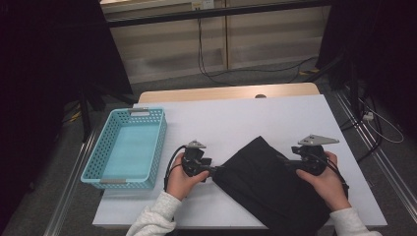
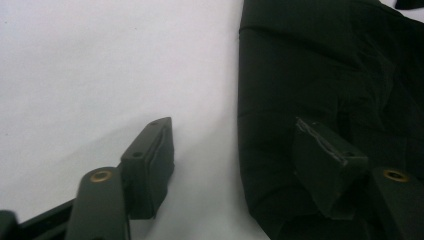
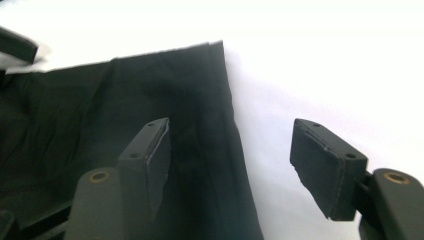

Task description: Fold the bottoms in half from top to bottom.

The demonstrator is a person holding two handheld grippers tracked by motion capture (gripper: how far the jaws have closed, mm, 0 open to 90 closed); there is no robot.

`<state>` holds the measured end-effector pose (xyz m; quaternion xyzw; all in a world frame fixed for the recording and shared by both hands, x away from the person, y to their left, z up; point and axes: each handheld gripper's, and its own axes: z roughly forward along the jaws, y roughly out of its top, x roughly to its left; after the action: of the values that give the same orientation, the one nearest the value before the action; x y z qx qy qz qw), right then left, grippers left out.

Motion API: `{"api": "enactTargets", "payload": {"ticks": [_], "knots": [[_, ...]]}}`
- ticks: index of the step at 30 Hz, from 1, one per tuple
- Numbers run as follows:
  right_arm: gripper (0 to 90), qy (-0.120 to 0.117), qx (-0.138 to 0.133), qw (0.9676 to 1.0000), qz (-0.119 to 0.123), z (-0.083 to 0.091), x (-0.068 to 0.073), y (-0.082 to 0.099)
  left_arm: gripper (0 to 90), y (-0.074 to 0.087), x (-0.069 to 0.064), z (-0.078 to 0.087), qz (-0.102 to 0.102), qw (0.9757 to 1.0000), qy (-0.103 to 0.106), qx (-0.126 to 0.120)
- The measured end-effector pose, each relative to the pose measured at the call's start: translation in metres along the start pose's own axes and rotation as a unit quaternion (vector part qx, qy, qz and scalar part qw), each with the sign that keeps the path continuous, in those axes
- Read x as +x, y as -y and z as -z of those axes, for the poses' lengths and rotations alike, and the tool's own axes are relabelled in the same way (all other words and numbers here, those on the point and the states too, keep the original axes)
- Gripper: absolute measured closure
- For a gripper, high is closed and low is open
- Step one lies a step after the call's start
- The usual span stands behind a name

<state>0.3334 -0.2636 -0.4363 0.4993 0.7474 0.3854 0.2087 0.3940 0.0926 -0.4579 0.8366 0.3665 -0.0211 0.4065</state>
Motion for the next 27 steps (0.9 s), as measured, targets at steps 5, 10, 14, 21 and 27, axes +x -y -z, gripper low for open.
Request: {"api": "enactTargets", "payload": {"ticks": [5,10,14,21,27], "knots": [[31.9,0.010,0.003,0.9999,0.007,-0.027,0.001,-0.021,40.7,0.002,-0.002,0.001,0.006,1.0000,0.005,0.003],[34.9,0.004,0.014,0.9999,0.001,-0.047,0.000,-0.029,46.5,0.004,-0.005,0.004,0.012,0.9997,0.011,0.016],[37.1,-0.008,0.029,0.9995,-0.005,-0.064,0.002,-0.031,50.0,0.008,-0.008,0.005,0.016,0.9996,0.014,0.016],[40.1,-0.006,0.045,0.9990,-0.003,-0.083,0.008,-0.040,55.3,0.010,-0.011,0.007,0.020,0.9993,0.018,0.026],[52.4,-0.009,0.050,0.9985,-0.020,-0.096,0.006,-0.044,60.4,0.012,-0.010,0.007,0.023,0.9993,0.015,0.025]]}}
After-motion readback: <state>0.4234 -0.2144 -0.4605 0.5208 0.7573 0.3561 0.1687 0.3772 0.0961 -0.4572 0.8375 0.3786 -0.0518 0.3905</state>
